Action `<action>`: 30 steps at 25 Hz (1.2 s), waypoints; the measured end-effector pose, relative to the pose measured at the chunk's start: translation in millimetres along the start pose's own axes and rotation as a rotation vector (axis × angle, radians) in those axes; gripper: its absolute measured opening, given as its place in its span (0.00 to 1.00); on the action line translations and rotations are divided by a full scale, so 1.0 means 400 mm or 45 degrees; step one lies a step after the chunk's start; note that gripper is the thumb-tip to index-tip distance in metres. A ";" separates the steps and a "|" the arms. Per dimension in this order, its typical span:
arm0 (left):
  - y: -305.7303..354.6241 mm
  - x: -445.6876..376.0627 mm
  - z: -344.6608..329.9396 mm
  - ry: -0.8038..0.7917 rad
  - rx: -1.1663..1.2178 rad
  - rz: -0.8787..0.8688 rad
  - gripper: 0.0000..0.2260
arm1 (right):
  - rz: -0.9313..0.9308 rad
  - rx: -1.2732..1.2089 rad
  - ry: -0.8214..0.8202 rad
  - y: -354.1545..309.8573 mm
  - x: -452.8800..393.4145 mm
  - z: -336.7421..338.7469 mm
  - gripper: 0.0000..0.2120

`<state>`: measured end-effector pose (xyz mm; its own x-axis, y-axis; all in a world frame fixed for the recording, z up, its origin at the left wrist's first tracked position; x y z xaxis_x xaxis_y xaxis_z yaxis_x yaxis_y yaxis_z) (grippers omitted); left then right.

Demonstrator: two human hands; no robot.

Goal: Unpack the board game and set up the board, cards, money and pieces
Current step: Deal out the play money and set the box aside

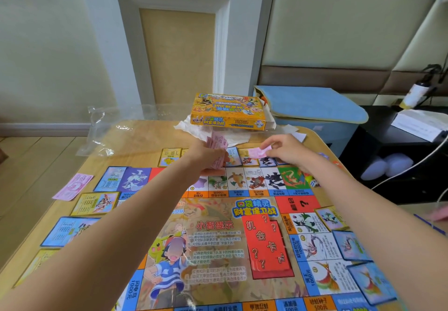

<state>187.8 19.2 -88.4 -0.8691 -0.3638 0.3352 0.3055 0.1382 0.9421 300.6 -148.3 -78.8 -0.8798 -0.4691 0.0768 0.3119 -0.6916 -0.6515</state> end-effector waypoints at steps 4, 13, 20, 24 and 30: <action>0.004 -0.005 -0.002 0.010 -0.041 0.019 0.13 | 0.071 0.440 -0.014 -0.011 -0.010 -0.019 0.11; 0.019 0.019 -0.013 -0.008 -0.033 -0.052 0.07 | -0.009 0.119 0.209 -0.013 0.016 0.061 0.10; 0.030 0.062 -0.051 -0.081 -0.023 -0.064 0.07 | 0.048 0.319 0.271 -0.031 0.039 0.040 0.11; 0.020 0.116 -0.108 -0.345 -0.011 -0.072 0.05 | 0.125 -0.475 -0.124 -0.095 0.123 0.052 0.09; 0.027 0.224 -0.218 -0.661 -0.039 0.021 0.04 | 0.367 0.040 -0.106 -0.143 0.257 0.109 0.15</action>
<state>147.1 -92.3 -47.4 -0.9401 0.1440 0.3089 0.3254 0.1100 0.9391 208.1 -180.9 -0.7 -0.7216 -0.6908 -0.0453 0.5565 -0.5399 -0.6315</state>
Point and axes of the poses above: each hand's wrist, its own x-axis away from the middle knuckle, its own z-axis out of the back of the hand, y = z × x, the point moved 6 cm from there along -x, towards the middle knuckle, and after that the axes turned 5 degrees about x, right-handed, at the moved point
